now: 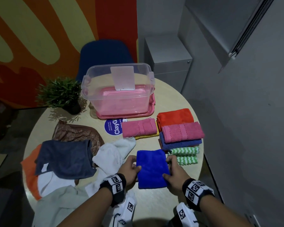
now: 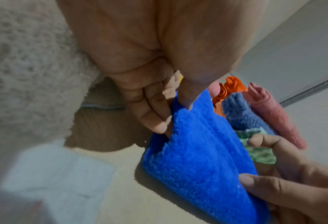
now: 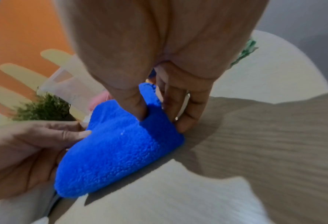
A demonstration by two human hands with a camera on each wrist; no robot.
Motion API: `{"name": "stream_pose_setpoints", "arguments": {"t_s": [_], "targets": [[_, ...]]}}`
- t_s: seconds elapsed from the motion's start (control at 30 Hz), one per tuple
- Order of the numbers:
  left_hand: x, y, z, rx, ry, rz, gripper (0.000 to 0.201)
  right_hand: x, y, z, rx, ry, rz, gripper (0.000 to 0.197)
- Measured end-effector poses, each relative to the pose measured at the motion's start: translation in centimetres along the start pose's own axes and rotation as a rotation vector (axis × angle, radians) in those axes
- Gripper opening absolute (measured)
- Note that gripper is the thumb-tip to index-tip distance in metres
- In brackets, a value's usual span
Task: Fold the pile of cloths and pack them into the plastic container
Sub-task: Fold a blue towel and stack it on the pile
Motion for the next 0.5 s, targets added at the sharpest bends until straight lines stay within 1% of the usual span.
{"name": "stream_pose_setpoints", "arguments": {"t_s": [0.1, 0.17, 0.23, 0.27, 0.33, 0.4, 0.43, 0.5], "targets": [[-0.5, -0.1, -0.2, -0.108, 0.042, -0.021, 0.035, 0.1, 0.5, -0.8, 0.091, 0.000, -0.016, 0.041], [-0.8, 0.5, -0.2, -0.213, 0.060, -0.097, 0.043, 0.2, 0.1, -1.0, 0.106, 0.005, 0.030, 0.038], [-1.1, 1.1, -0.6, -0.388, 0.028, -0.189, 0.052, 0.1, 0.3, -1.3, 0.184, 0.004, 0.054, 0.040], [-1.2, 1.0, -1.0, -0.481, -0.003, -0.209, 0.055, 0.0, 0.6, -1.3, 0.229, 0.003, 0.046, 0.040], [-1.5, 0.0, -1.5, -0.603, -0.069, -0.172, 0.058, 0.0, 1.2, -1.3, 0.288, 0.003, 0.023, 0.041], [-1.7, -0.6, -1.7, -0.631, -0.095, -0.145, 0.058, 0.2, 1.4, -1.4, 0.305, -0.001, 0.020, 0.049], [-1.6, -0.5, -1.7, -0.630, -0.085, -0.147, 0.058, 0.4, 1.3, -1.3, 0.314, 0.008, 0.037, 0.058], [-1.2, 0.3, -0.9, -0.620, -0.004, -0.189, 0.056, 1.0, 0.7, -1.2, 0.387, 0.056, 0.130, 0.078]]}}
Point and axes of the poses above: each hand's wrist, its own x-axis away from the middle knuckle, its own z-axis out of the back of the hand, y = z × x, the point moved 10 cm from there along -x, towards the middle knuckle, and after that the axes turned 7 degrees about -z, right-handed, at the moved point
